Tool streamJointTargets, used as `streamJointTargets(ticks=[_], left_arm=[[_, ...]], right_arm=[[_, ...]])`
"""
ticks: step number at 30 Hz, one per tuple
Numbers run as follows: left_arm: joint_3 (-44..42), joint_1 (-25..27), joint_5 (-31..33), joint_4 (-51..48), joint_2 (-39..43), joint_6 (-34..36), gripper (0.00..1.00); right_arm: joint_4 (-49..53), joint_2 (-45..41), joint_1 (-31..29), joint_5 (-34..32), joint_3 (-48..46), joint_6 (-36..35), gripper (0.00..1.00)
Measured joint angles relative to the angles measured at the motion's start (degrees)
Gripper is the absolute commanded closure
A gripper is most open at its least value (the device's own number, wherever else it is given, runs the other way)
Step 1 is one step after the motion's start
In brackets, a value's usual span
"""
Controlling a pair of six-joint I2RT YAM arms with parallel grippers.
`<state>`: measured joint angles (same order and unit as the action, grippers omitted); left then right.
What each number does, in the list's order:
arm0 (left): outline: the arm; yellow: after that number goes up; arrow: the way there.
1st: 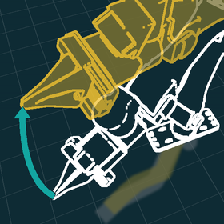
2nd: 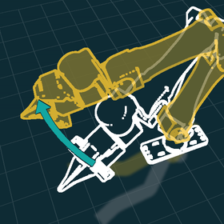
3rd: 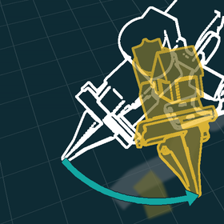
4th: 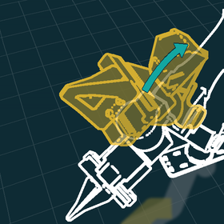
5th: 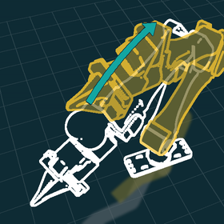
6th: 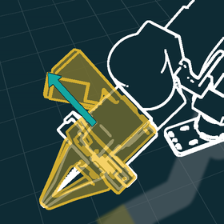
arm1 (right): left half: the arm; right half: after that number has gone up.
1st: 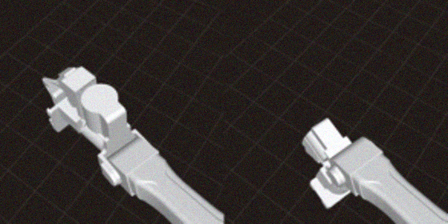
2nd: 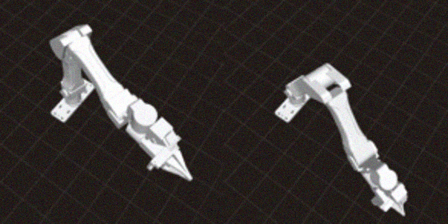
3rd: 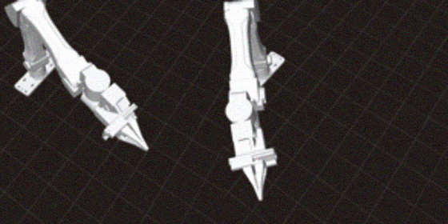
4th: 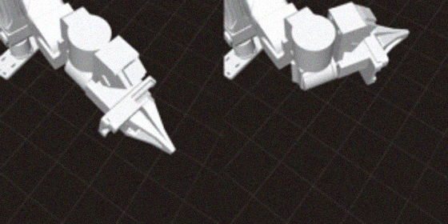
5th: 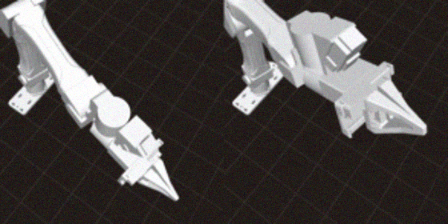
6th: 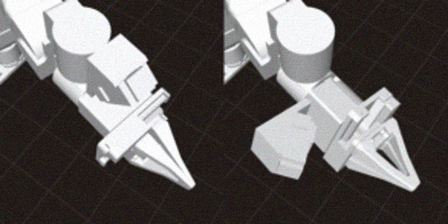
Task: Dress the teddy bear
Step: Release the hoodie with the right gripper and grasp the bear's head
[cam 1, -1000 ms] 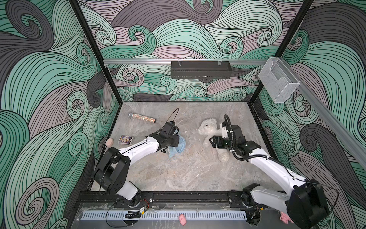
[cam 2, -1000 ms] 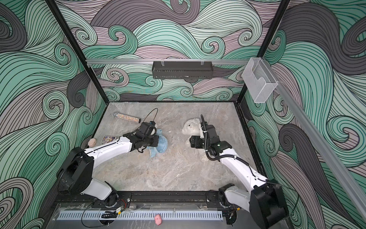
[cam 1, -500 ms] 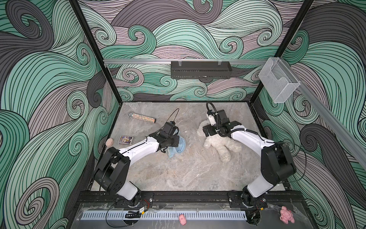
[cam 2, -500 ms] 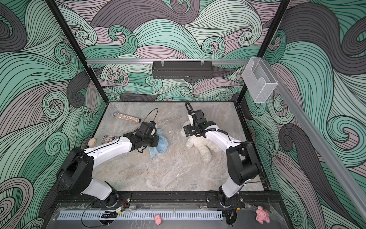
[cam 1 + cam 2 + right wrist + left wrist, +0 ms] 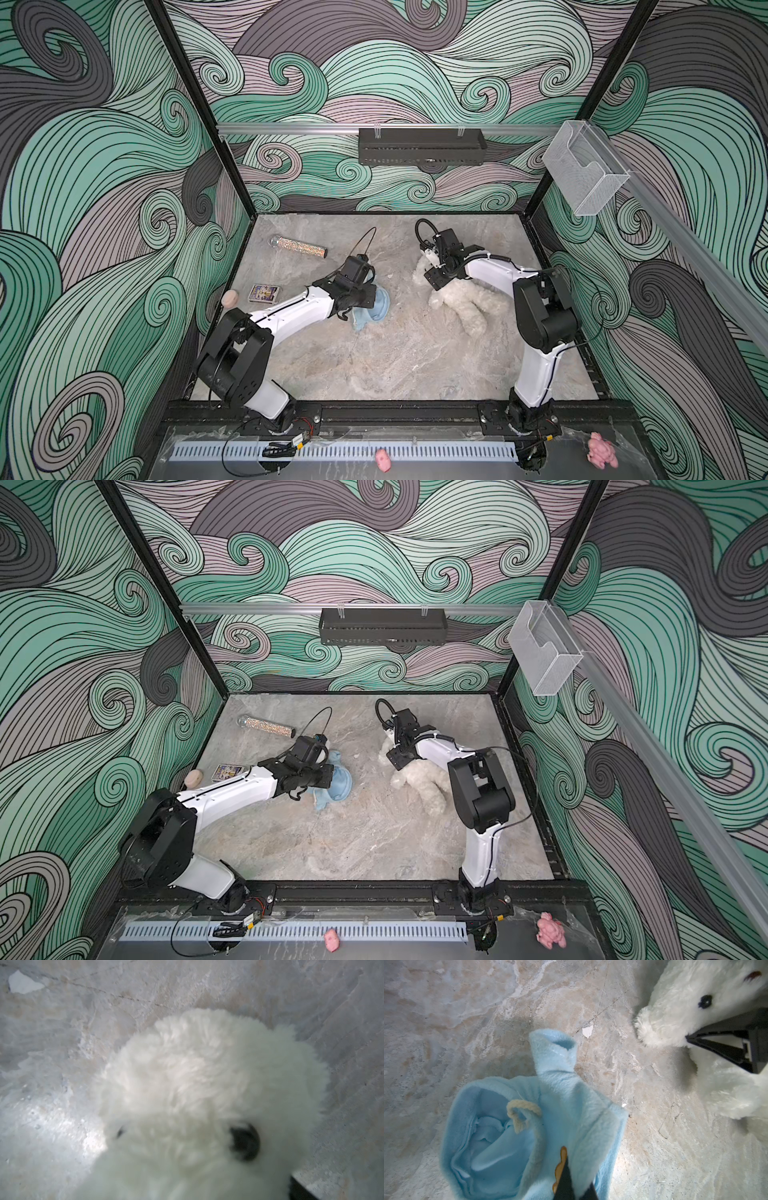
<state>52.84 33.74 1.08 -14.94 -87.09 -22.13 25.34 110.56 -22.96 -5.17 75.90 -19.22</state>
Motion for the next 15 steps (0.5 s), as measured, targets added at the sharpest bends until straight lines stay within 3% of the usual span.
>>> streamJointTargets(ticks=[2,6,11,15], left_arm=[[0.0,-0.13,-0.02,0.02,0.0,0.0,1.0],[-0.02,-1.95,-2.38,0.63,0.0,-0.15,1.0],[-0.15,-6.36,-7.63,3.67,0.0,0.07,1.0],[-0.15,-7.5,-10.4,4.74,0.09,3.23,1.0]], right_arm=[[-0.66,-0.24,0.39,2.01,-0.15,-0.55,0.56],[-3.78,-6.51,1.14,11.19,-5.79,1.22,0.67],[-10.8,-24.02,-0.72,26.69,-21.88,10.34,0.72],[-10.99,-33.2,-6.19,35.65,-28.94,14.4,0.73]])
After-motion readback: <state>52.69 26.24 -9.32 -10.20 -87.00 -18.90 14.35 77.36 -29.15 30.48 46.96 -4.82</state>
